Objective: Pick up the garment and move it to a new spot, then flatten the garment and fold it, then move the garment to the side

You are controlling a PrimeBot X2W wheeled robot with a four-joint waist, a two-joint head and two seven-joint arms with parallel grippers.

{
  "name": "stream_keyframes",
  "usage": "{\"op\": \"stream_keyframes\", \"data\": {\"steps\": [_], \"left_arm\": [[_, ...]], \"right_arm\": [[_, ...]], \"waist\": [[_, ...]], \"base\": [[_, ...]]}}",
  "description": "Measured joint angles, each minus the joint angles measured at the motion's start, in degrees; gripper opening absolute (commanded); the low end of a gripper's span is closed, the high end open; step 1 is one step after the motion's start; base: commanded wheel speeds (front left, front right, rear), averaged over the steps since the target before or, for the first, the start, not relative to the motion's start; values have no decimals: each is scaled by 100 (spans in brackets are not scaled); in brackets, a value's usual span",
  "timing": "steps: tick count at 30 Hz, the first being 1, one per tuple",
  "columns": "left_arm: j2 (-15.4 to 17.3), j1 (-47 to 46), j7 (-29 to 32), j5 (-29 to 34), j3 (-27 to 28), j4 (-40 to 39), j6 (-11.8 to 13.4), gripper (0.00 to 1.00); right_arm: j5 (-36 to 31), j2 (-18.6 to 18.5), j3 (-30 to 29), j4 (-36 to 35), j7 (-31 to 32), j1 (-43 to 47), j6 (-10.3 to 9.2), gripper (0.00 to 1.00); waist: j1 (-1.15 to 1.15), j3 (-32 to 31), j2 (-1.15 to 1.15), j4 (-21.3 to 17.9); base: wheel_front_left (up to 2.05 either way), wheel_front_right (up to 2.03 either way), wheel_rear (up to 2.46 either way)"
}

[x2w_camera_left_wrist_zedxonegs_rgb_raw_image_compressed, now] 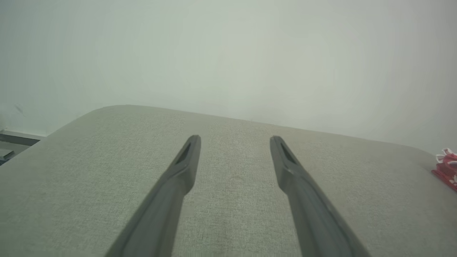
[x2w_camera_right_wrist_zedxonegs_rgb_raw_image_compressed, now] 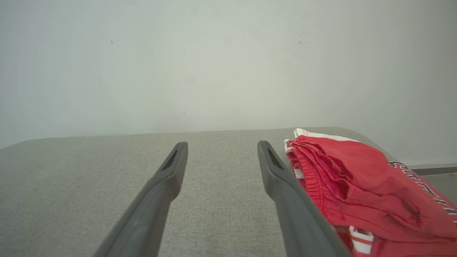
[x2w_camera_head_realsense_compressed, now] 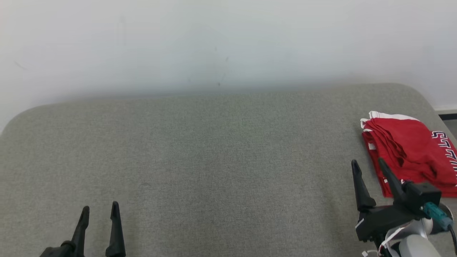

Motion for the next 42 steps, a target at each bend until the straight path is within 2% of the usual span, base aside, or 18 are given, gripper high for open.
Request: {"op": "stream_keyframes", "data": {"steps": [9, 42], "left_arm": [[0, 102, 0, 80, 41, 286, -98, 100], [0, 129, 0, 126, 81, 505, -160, 100]], "right_arm": [[-163, 229, -129, 4, -14, 424, 0, 100], [-298, 331, 51, -45, 55, 483, 0, 100]], "waist": [[0, -206, 0, 35], [2, -149, 1, 30]], "base": [[0, 0, 0], [0, 0, 0]]}}
